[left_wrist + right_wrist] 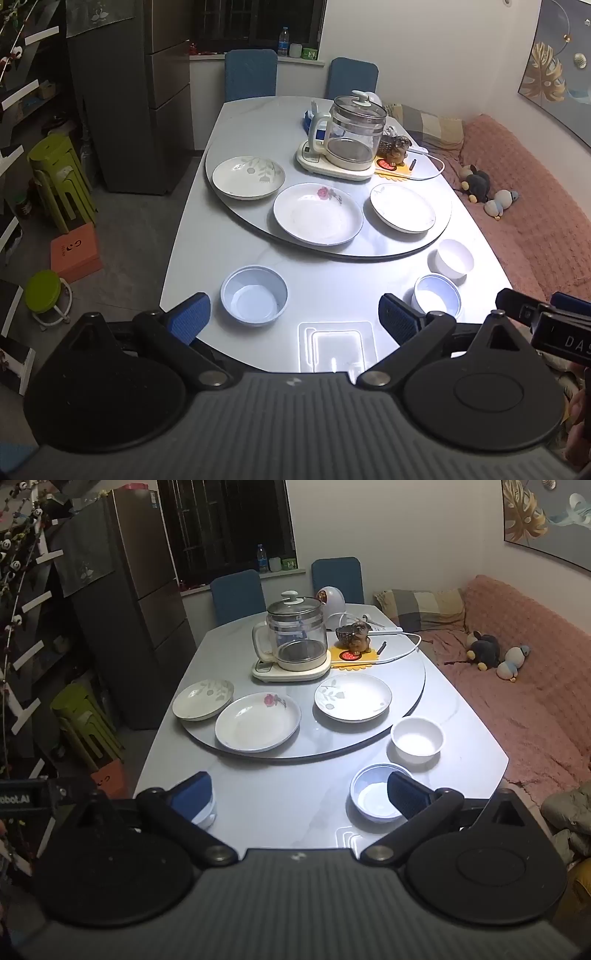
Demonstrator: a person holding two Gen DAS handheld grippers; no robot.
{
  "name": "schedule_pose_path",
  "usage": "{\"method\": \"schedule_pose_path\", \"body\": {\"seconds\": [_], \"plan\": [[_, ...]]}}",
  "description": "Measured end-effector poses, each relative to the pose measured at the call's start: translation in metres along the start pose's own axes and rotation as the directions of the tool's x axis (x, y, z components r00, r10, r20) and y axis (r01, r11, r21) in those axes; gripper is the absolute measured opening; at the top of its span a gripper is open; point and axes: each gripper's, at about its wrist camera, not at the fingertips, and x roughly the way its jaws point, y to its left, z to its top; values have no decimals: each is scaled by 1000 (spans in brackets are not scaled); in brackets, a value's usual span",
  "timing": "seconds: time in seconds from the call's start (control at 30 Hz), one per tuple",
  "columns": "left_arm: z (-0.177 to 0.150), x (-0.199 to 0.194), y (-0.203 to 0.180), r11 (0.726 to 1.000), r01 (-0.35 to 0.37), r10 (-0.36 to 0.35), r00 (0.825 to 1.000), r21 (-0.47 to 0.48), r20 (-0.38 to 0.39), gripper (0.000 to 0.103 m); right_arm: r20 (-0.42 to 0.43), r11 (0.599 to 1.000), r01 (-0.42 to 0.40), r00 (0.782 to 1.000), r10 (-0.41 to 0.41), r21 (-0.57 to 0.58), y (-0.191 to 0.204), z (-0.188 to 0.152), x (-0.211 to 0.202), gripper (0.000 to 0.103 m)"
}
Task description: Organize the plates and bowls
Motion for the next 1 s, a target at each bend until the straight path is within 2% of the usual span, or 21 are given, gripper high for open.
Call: {"method": "schedule_pose_path", "body": {"seconds": [1.0], "plan": [[-1, -14, 4, 999, -31, 31, 999, 7, 18, 99, -34, 1000, 16, 999, -17, -19, 6, -3, 0, 103]]}}
